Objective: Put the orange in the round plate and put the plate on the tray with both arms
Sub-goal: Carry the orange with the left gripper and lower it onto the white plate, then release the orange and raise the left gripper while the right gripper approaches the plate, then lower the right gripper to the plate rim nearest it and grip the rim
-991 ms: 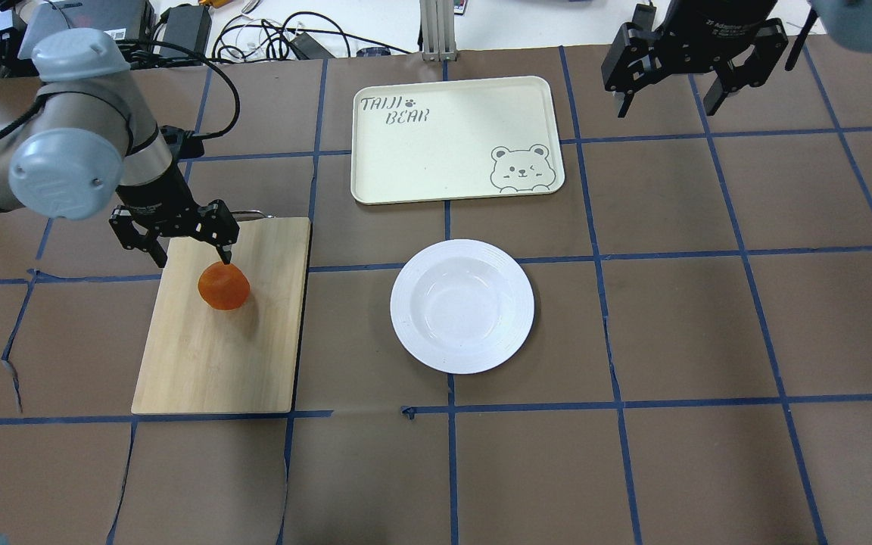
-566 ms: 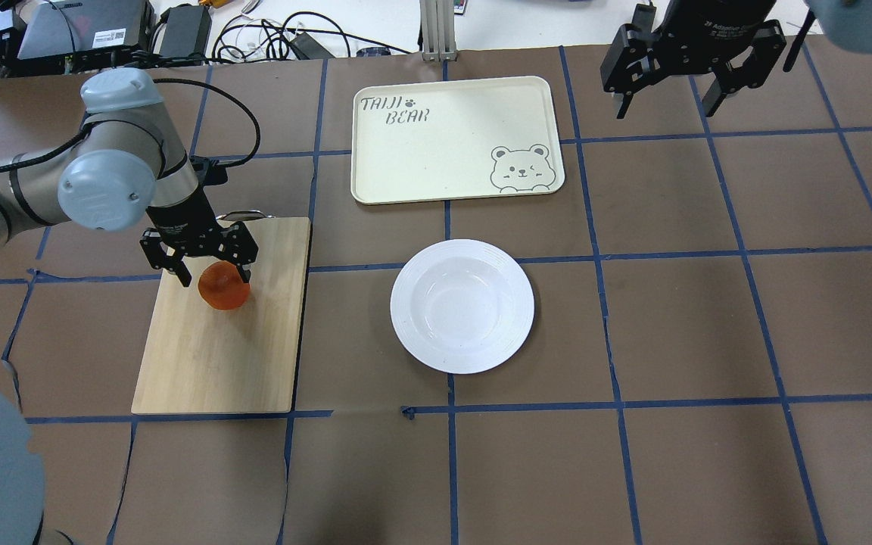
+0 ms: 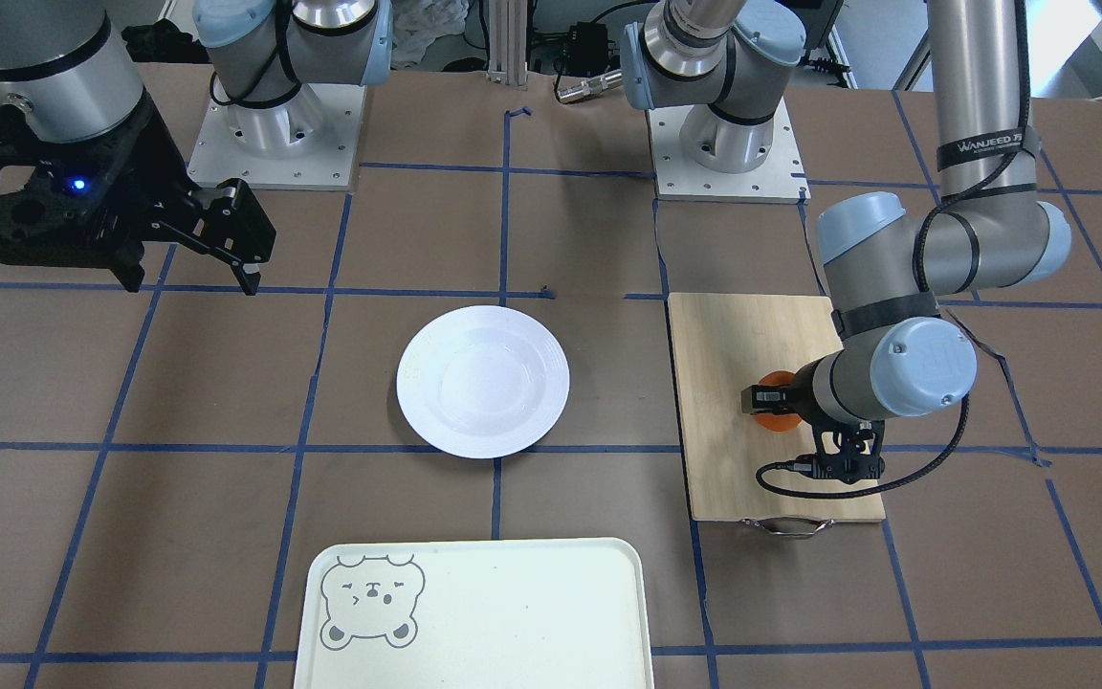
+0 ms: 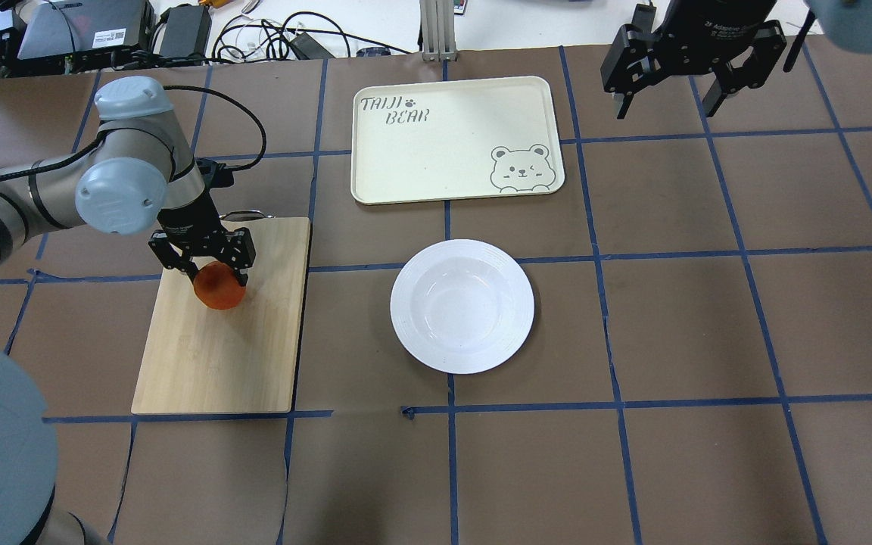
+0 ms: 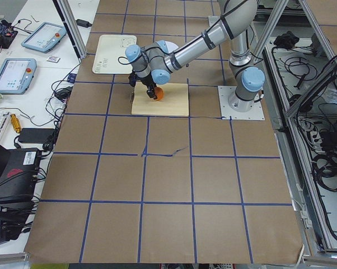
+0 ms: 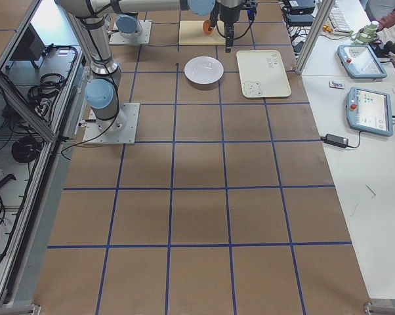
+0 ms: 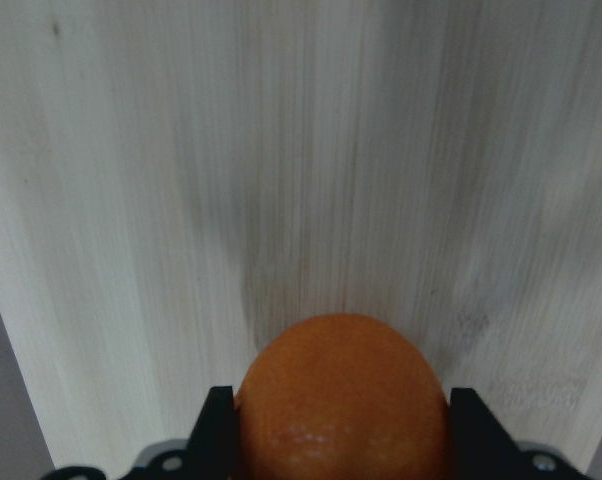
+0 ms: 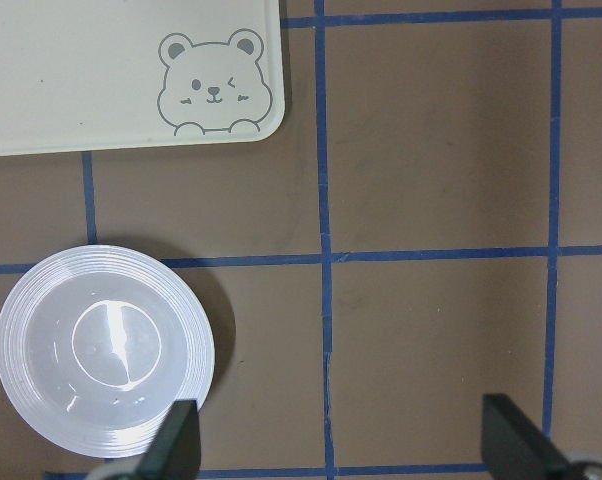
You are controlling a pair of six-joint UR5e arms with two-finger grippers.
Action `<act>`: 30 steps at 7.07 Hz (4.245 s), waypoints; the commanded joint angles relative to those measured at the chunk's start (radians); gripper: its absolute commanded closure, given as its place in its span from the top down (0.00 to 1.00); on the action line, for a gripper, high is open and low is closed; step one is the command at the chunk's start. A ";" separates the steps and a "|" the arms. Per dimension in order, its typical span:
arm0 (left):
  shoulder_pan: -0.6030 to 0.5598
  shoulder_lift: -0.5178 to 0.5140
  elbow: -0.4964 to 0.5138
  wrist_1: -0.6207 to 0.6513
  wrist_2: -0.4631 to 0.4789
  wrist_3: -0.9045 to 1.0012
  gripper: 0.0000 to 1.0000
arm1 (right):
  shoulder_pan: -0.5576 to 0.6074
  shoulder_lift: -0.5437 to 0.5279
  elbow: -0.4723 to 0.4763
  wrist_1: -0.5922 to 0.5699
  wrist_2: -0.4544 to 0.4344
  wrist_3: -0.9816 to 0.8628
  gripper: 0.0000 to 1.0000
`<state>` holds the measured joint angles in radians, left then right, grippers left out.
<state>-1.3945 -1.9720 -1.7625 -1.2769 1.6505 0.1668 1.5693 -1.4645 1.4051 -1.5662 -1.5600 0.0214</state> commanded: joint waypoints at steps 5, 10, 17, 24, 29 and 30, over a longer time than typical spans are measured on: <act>-0.430 0.032 0.094 -0.063 -0.350 -0.590 0.04 | -0.002 0.001 0.000 0.000 0.001 -0.001 1.00; -0.521 -0.080 0.054 0.126 -0.293 -0.629 0.95 | 0.011 0.006 -0.027 -0.015 0.017 0.014 1.00; -0.342 0.269 0.273 -0.246 -0.224 -0.517 1.00 | -0.008 0.123 -0.045 0.036 0.091 0.020 1.00; -0.190 0.424 0.219 -0.305 -0.126 -0.274 1.00 | 0.001 0.217 0.481 -0.590 0.436 0.119 1.00; -0.166 0.447 0.209 -0.317 -0.121 -0.234 1.00 | 0.008 0.245 0.587 -0.719 0.478 0.132 1.00; -0.166 0.447 0.209 -0.315 -0.121 -0.233 1.00 | 0.009 0.247 0.660 -0.809 0.483 0.120 1.00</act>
<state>-1.5609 -1.5254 -1.5530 -1.5934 1.5299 -0.0694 1.5769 -1.2189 1.9866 -2.2931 -1.0811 0.1477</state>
